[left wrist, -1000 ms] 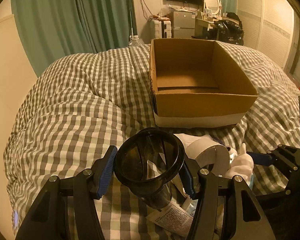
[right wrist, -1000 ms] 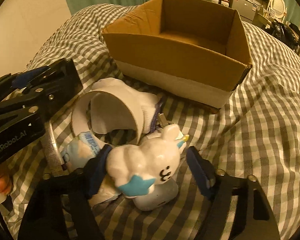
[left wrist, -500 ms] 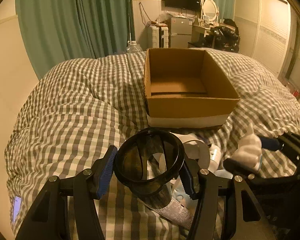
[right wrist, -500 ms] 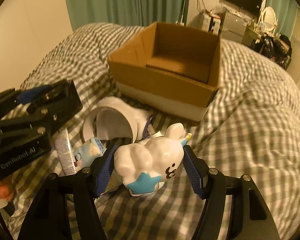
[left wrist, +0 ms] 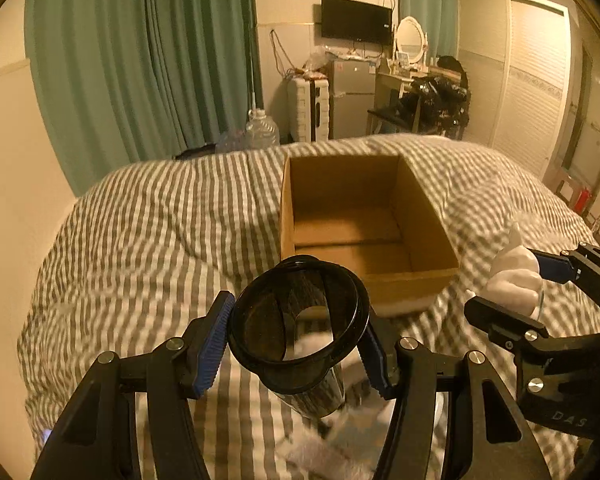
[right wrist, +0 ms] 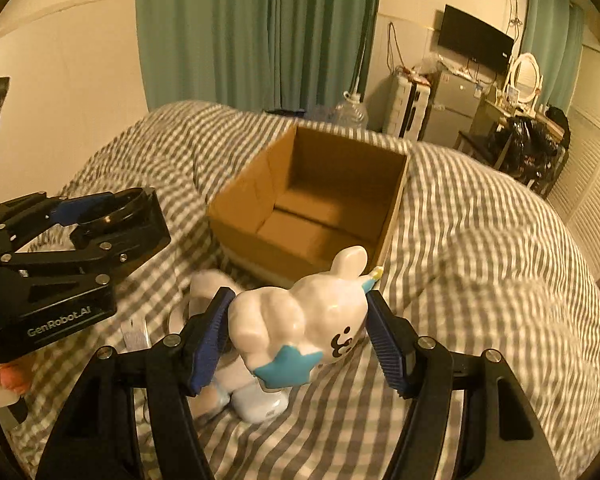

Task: Organize objects
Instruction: 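Carry the black cup with the left gripper while the right gripper carries the bunny toy to the box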

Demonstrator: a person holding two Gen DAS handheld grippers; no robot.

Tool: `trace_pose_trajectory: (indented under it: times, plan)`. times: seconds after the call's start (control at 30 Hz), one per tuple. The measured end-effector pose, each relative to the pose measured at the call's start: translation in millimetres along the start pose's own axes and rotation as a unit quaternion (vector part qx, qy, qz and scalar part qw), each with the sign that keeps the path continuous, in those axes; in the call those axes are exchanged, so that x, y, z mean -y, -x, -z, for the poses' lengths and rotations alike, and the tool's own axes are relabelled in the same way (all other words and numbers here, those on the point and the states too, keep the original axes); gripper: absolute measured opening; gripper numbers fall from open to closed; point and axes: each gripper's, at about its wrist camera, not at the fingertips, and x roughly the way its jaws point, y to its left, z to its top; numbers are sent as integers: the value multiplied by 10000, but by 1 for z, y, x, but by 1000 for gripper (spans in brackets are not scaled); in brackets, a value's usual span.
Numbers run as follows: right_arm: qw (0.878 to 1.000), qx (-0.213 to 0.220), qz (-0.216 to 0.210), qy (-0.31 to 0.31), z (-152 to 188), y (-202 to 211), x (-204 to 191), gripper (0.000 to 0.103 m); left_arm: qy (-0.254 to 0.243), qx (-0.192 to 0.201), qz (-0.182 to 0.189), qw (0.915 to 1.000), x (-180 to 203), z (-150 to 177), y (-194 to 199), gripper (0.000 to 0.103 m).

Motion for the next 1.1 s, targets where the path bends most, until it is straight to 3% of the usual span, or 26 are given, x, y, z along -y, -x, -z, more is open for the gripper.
trace_pose_trajectory:
  times: [0.23, 0.6, 0.77, 0.87, 1.1]
  plan:
    - [9996, 275, 28, -26, -55, -9, 21, 65, 32, 97, 146, 9998, 0, -50, -25, 60]
    - [9992, 372, 132, -60, -138, -74, 62, 65, 48, -46, 473, 9989, 5, -113, -111, 60]
    - [9995, 209, 84, -203, -154, -123, 81, 65, -85, -83, 500, 9987, 12, -112, -148, 60]
    - [9992, 75, -12, -397, -158, -154, 91, 65, 25, -250, 788, 9966, 13, -111, -164, 60]
    - [9984, -36, -246, -509, -150, -193, 100, 66, -241, -338, 904, 9950, 30, -100, -191, 60]
